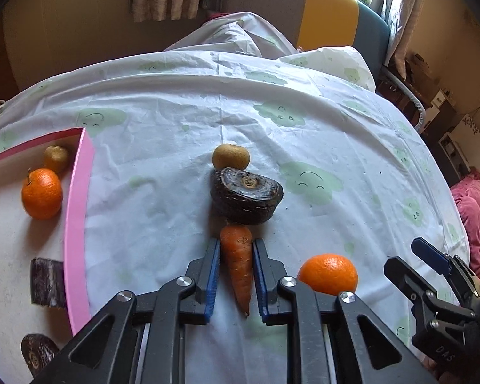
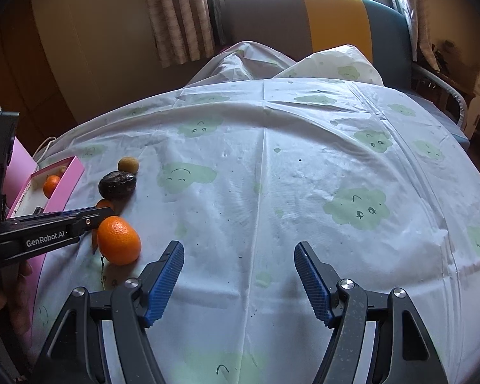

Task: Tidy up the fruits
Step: 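Carry the carrot into the tray with the left tool while the right tool grasps the small yellow potato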

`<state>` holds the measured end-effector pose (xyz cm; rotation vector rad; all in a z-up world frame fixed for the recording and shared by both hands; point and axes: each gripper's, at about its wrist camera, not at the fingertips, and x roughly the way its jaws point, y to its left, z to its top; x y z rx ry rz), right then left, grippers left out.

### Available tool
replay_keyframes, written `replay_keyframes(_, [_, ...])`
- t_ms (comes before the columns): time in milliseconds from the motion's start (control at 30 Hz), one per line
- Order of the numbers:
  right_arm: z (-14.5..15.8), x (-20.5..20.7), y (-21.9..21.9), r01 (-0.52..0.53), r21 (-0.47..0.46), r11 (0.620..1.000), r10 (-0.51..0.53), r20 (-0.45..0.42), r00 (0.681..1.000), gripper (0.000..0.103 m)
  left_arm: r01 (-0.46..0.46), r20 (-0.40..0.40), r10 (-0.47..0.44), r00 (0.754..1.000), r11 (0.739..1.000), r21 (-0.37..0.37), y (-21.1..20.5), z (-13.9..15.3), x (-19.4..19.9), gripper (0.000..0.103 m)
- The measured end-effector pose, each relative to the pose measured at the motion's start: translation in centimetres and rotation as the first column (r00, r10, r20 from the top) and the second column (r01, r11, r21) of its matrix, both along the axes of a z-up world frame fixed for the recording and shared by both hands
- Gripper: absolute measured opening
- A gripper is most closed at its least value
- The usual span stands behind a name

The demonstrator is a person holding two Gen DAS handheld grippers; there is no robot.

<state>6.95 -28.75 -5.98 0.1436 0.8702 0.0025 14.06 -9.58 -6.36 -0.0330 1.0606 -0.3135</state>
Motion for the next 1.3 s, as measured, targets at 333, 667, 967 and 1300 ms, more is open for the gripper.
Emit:
replay_keyframes(333, [0.9, 3.1, 2.5, -0.131, 0.065, 0.989, 0.132, 0.0, 0.991, 0.06, -0.032, 0.053, 0.032, 0.998, 0.999, 0.007, 1.4, -0.5, -2.3, 0.02])
replay_keyframes(667, [1.1, 9.5, 7.1, -0.303, 0.148, 0.942, 0.312, -0.043, 0.949, 0.049, -0.067, 0.061, 0.069, 0.996, 0.997, -0.031, 1.9, -0.6, -2.7, 0.02])
replay_keyframes(967, [-1.1, 14.4, 11.0, -0.37, 0.146, 0.917, 0.389, -0.134, 0.911, 0.041, -0.068, 0.076, 0.071, 0.995, 0.997, -0.04, 2.0, -0.8, -3.0, 0.02])
replay_keyframes(1300, [0.4, 13.4, 8.4, -0.258, 0.063, 0.964, 0.263, -0.079, 0.962, 0.028, -0.076, 0.082, 0.084, 0.993, 0.992, -0.101, 3.6, 1.8, -3.2, 0.02])
